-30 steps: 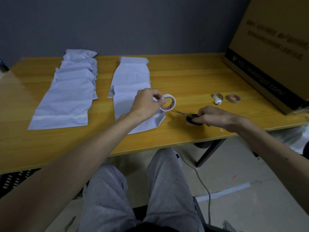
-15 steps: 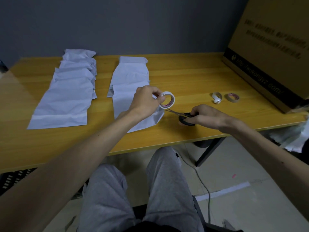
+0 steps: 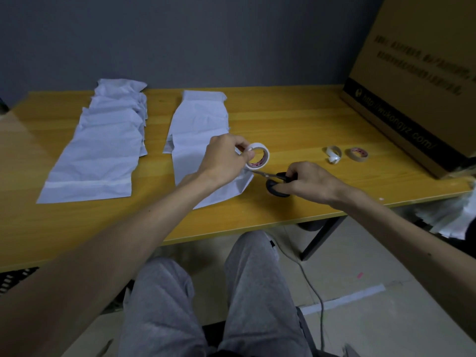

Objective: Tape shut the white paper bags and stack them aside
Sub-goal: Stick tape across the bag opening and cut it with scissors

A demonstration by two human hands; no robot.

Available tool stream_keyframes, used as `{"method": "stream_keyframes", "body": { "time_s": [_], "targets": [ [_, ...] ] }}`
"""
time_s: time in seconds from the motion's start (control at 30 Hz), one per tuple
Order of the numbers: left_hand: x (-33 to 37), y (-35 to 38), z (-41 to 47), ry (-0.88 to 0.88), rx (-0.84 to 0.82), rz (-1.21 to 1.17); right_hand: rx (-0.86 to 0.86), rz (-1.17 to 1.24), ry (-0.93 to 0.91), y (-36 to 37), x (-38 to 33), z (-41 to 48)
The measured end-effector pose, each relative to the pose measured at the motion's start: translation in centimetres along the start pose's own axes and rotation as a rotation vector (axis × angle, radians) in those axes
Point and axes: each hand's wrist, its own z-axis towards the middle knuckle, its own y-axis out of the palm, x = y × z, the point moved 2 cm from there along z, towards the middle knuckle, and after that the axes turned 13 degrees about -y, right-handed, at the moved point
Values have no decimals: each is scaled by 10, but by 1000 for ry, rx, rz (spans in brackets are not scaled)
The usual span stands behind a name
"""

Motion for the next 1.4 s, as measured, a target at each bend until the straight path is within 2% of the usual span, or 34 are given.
{"method": "stream_keyframes", "body": {
  "time_s": [0.6,1.1,1.3,1.4],
  "targets": [
    [-8,0,0,-15,14,-52,55,-131,-75,8,-6,1],
    [-7,4,1,-9,-5,-63,36,-185,-89,8,1,3],
    [-6,2,1,-25,-3,-102,39,-178,-80,9,-1,3],
    [-15,4,-1,-91,-5,-199,35,-157,-57,9,2,3]
  ]
}}
